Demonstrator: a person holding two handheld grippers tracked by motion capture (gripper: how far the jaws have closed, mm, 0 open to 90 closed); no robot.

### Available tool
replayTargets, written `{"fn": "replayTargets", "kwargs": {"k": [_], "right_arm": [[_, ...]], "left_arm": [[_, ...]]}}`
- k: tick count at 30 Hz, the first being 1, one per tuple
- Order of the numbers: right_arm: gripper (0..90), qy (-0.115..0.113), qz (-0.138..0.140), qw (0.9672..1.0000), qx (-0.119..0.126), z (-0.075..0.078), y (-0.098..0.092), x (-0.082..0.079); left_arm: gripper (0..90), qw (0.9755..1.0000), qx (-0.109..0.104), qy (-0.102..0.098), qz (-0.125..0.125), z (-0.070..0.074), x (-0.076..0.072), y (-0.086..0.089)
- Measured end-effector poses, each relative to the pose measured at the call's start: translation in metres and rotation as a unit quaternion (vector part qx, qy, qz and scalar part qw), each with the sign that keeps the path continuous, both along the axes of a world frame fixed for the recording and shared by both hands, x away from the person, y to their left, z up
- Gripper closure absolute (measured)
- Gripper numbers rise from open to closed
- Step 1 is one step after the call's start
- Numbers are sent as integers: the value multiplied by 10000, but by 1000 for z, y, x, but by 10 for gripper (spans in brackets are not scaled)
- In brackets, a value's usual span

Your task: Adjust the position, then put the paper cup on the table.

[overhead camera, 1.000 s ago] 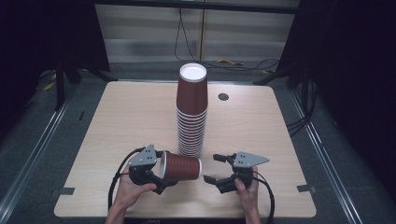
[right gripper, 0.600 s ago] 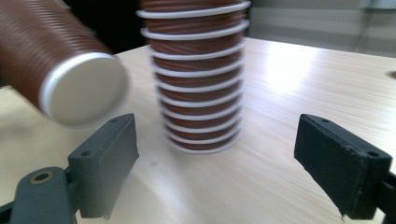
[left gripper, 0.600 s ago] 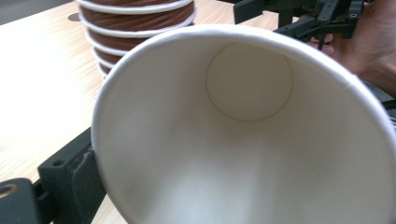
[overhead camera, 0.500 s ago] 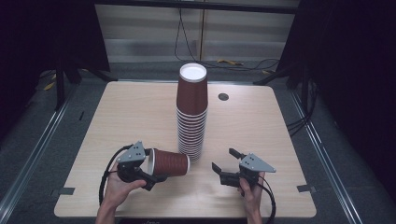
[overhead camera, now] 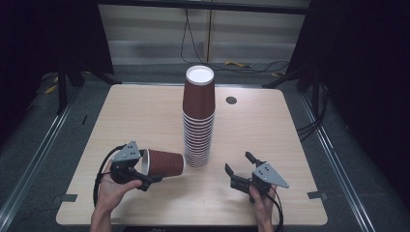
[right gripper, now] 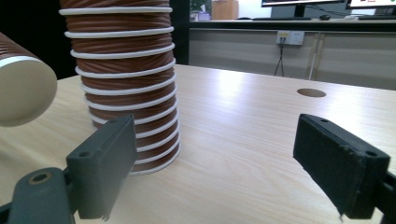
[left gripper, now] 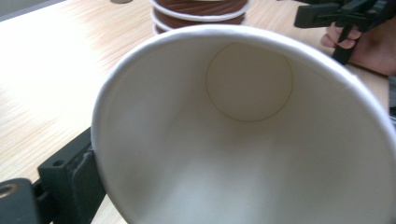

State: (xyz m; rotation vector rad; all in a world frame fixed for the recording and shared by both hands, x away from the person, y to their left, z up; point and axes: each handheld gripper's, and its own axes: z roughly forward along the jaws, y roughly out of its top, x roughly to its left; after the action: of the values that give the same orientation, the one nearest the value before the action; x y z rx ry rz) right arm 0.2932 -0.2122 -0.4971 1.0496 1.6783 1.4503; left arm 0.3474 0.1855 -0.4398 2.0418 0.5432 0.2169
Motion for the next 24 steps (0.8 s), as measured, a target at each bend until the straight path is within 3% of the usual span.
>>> {"fn": "replayTargets", "kwargs": {"k": [10,14,18,24], "right_arm": [[131,-167,-163,9997,-11,-4,0,-2],[130,-336,-211,9991,130,-6,-2,-5],[130,-432,-220,9988,75,-6,-1,-7],[131,-526,-179,9983,153,-7,-2,-9]], "left_arm": [[33,9994,190,68,266,6,11,12],[33,9993,237,109,267,8,15,13],[33,9984,420,184,343,10,21,14],[32,9969,525,294,499,10,30,17]]}}
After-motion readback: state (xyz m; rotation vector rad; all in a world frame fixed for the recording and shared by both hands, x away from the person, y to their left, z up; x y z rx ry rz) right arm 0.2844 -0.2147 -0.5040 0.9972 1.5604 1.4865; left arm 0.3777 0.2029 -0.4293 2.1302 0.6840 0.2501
